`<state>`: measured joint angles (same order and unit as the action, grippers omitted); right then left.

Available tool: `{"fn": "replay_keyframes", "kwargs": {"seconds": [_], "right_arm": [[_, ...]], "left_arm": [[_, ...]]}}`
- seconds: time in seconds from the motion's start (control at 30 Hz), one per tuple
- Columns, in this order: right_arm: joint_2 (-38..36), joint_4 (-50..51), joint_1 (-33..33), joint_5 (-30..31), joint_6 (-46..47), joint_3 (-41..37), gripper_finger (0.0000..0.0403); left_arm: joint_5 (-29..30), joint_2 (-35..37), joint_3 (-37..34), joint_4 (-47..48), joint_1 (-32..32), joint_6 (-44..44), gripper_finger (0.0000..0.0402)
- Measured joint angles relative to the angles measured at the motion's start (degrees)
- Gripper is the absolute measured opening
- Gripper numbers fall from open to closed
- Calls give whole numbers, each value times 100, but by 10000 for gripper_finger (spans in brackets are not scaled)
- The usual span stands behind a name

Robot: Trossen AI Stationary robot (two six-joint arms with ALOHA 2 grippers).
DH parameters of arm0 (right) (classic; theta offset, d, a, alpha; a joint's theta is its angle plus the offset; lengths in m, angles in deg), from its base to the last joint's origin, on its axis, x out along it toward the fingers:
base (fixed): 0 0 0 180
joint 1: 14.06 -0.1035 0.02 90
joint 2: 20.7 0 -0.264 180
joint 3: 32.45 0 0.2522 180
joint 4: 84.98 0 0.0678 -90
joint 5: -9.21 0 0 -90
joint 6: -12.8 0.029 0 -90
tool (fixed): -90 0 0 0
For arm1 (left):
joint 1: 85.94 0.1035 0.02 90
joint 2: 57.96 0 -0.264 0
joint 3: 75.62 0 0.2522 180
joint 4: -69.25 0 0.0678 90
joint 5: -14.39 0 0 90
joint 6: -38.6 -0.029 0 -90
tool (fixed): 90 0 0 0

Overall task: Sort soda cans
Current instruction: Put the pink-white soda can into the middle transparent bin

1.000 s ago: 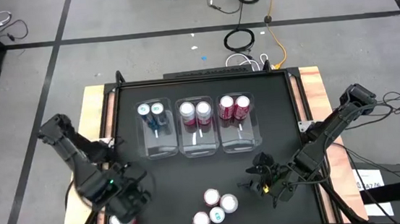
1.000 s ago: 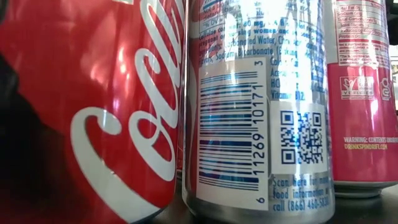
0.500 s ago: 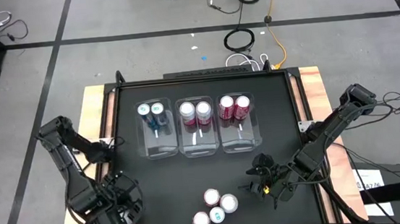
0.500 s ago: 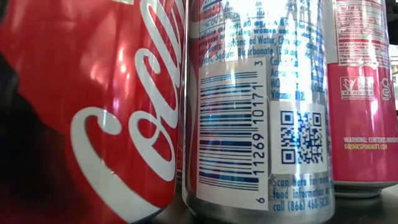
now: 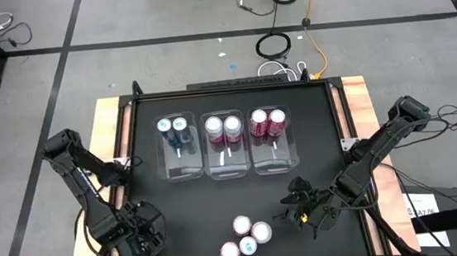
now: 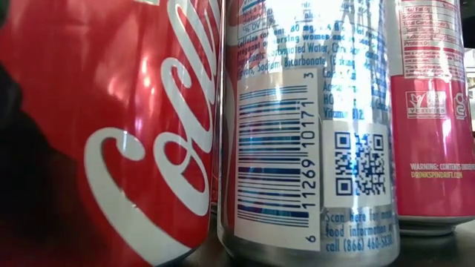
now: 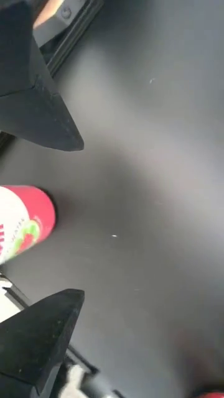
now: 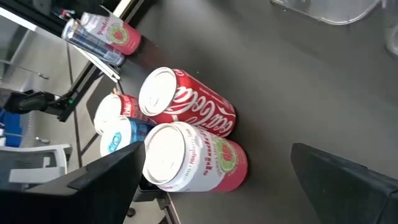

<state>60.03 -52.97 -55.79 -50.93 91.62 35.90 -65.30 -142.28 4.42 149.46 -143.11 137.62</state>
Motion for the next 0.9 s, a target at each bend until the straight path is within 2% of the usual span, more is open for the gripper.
{"fn": "replay_keyframes", "kwargs": {"seconds": [0.3,0.47,0.9], "right_arm": [[0,-40,0,2,588,0,396],[0,-44,0,3,733,0,396],[0,-40,3,113,892,0,396]], "left_arm": [[-588,278,-779,-908,-202,-20,388],[-1089,287,-832,-951,-223,388,388],[-1168,287,-832,-1222,-221,423,388]]}}
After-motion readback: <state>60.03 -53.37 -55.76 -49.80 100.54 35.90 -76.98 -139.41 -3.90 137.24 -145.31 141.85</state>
